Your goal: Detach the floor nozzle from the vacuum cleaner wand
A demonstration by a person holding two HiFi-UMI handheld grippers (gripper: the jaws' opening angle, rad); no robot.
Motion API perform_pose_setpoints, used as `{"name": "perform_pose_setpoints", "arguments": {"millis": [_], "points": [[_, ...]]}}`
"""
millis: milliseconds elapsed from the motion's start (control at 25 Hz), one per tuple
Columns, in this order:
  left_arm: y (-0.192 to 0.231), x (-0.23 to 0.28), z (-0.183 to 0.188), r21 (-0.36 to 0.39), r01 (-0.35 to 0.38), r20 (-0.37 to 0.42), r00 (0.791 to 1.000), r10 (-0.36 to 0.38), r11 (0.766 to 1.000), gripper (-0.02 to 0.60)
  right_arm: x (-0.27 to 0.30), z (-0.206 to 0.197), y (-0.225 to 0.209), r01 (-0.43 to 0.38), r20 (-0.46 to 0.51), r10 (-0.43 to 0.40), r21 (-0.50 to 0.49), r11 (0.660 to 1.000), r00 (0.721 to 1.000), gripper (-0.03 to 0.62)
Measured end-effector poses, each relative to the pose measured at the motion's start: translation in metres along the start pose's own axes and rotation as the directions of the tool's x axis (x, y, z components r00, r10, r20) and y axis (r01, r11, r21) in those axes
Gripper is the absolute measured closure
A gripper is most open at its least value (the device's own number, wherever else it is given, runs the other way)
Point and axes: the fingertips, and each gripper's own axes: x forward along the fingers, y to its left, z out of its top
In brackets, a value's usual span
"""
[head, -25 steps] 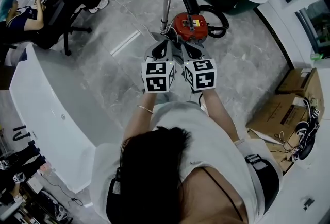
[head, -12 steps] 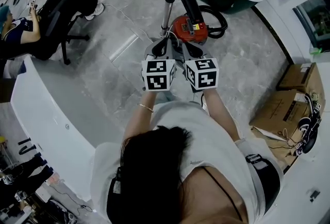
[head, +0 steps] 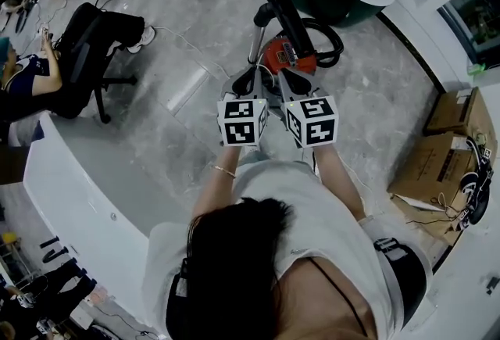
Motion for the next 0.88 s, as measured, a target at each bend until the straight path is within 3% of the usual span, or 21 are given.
{"name": "perform_pose_setpoints", "arguments": {"millis": [440,880], "points": [[0.026,0.022,0.008,0.019,0.064,-0.023,0.998,-0.064,0.998,0.577,0.025,0.018,0.012,-0.011,0.012,0.011,0.022,1.000,1.000,0.579],[0.028,0.025,0.010,0.030,0.070,-0.024,0.997,-0.069,0.997,0.577,0.028,0.021,0.017,-0.096,-0.024,0.096,0.013,0.995,0.995,0.577]]}}
